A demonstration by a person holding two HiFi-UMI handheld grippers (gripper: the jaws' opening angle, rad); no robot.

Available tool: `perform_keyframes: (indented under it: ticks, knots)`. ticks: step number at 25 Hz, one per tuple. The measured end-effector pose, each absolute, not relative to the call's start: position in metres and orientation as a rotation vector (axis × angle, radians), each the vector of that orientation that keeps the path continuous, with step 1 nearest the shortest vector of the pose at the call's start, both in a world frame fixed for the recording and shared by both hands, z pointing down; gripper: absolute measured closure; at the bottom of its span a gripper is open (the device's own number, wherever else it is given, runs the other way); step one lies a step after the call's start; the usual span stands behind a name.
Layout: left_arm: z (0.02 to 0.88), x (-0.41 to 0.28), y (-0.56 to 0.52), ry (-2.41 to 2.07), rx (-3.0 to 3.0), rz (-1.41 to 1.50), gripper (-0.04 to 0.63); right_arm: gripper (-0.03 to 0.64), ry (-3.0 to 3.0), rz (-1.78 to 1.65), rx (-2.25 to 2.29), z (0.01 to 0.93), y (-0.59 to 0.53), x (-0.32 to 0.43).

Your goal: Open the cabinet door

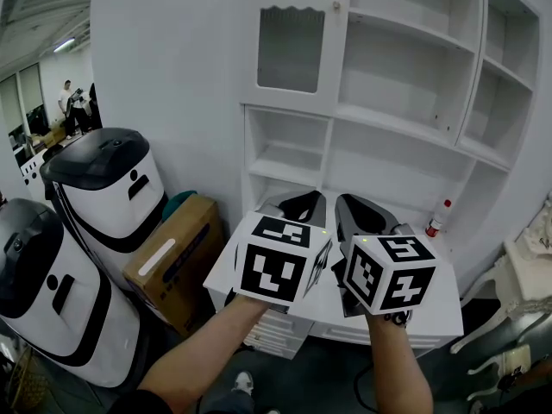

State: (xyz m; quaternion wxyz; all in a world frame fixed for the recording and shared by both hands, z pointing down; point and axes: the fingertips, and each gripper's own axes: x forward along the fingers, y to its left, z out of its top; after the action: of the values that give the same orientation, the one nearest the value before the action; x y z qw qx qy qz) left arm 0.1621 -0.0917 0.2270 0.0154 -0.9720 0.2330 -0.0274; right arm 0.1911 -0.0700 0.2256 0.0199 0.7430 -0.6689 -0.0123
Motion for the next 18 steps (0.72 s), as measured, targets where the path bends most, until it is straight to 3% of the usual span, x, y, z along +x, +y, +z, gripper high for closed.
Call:
perform_keyframes:
  ticks: [18]
  knots:
    - [0.205, 0.221, -0.19, 0.669, -3.02, -0.022, 0.586, 0.598, -2.055, -0.092, 2.307, 0.207, -0.168, 0.244]
